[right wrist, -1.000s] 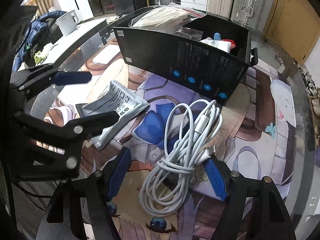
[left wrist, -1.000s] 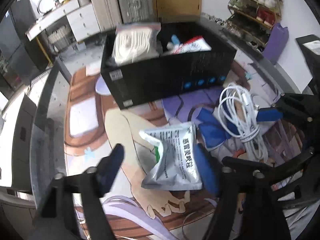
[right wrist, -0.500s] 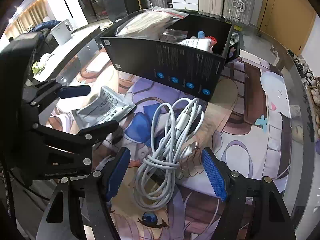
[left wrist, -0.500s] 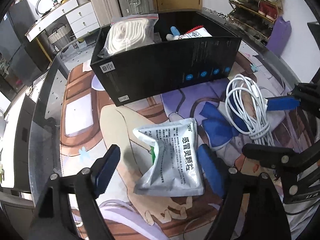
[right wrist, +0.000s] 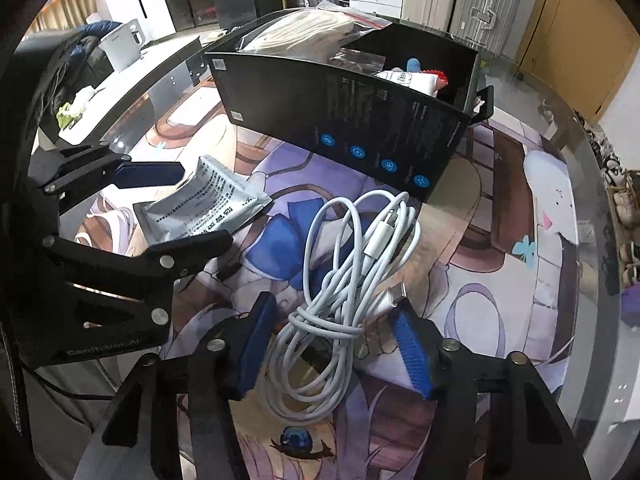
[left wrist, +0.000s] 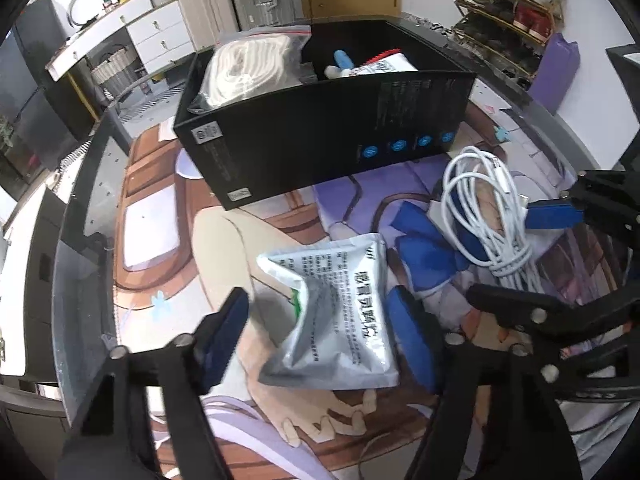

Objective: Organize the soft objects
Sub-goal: 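Grasp the grey medicine packet with the left gripper while the right grasps the white cable, then carry the grey packet and white cable into the black bin and release both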

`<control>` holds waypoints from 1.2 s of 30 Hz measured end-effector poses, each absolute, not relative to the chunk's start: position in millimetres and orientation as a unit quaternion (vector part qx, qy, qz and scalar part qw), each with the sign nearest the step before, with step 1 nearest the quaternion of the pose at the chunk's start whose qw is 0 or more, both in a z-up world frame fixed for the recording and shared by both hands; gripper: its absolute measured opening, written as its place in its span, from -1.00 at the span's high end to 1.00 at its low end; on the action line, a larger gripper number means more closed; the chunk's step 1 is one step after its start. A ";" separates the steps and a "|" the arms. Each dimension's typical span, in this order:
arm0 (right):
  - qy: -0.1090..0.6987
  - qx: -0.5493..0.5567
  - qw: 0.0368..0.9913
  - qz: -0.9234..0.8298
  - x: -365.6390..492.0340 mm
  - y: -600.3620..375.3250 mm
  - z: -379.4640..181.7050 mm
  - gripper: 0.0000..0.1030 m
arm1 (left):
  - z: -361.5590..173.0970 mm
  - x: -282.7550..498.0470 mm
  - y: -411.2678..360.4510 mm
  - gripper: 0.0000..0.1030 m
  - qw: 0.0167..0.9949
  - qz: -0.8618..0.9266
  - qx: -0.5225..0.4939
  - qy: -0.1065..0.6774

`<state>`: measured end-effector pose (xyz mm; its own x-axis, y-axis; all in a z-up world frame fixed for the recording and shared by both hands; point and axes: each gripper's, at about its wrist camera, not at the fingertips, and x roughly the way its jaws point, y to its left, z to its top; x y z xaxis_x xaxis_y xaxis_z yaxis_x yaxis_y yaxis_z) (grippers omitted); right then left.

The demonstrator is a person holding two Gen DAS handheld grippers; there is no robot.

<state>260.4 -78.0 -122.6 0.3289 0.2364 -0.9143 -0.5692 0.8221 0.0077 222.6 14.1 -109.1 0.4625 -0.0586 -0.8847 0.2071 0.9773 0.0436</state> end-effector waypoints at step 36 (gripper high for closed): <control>0.501 -0.140 0.811 0.269 252.2 -86.9 -98.9 0.33 | -91.7 211.7 6.9 0.43 0.859 -0.094 0.087 0.495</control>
